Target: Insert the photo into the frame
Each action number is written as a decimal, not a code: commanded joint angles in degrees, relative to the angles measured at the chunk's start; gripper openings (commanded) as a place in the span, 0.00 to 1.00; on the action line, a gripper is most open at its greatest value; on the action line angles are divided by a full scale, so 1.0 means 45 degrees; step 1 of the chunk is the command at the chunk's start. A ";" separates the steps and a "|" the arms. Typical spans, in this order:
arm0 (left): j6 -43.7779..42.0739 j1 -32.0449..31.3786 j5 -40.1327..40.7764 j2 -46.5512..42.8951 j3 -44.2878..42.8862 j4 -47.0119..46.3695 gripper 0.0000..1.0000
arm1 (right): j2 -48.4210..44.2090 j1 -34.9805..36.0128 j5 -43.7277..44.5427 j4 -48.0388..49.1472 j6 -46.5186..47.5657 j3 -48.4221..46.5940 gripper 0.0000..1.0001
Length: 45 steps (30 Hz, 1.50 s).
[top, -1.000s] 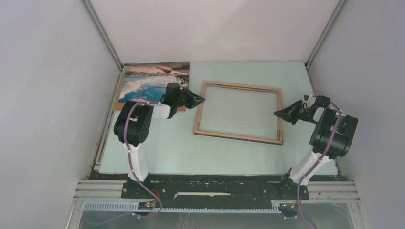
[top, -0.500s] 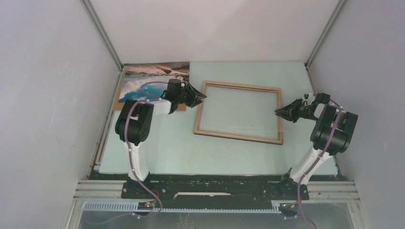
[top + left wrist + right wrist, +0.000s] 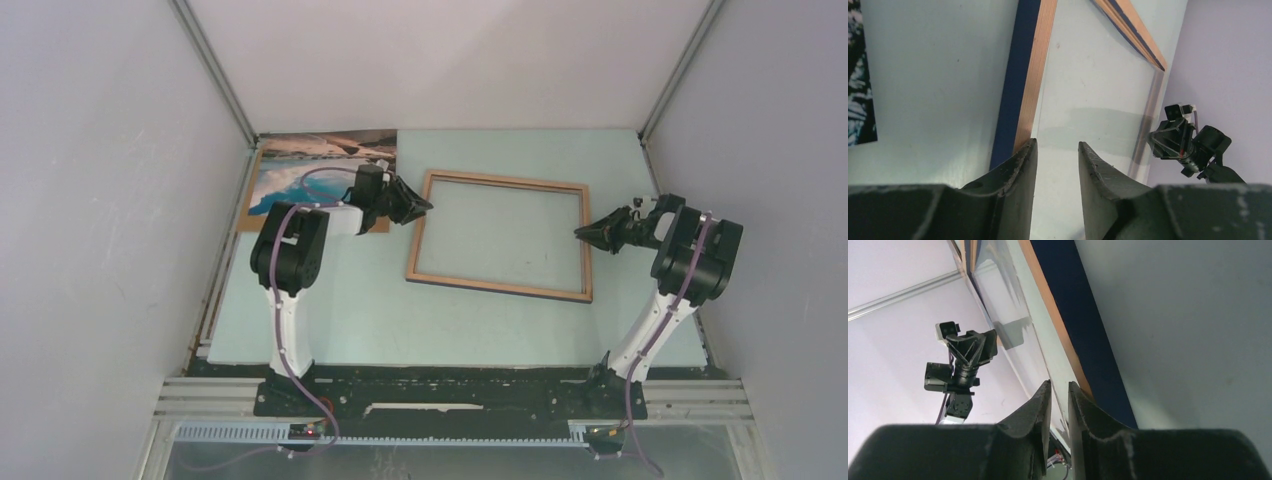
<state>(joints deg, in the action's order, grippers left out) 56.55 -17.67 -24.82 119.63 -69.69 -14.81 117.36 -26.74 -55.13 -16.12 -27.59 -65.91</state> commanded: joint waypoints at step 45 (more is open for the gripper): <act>-0.1807 0.0255 0.2518 -0.1839 0.0176 0.1793 0.76 | -0.1758 0.1601 -0.2807 0.6592 -0.0484 0.0858 0.00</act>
<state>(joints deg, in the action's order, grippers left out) 49.63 -16.73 -15.14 113.58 -70.35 -5.85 112.29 -20.40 -65.52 8.01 -27.64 -62.17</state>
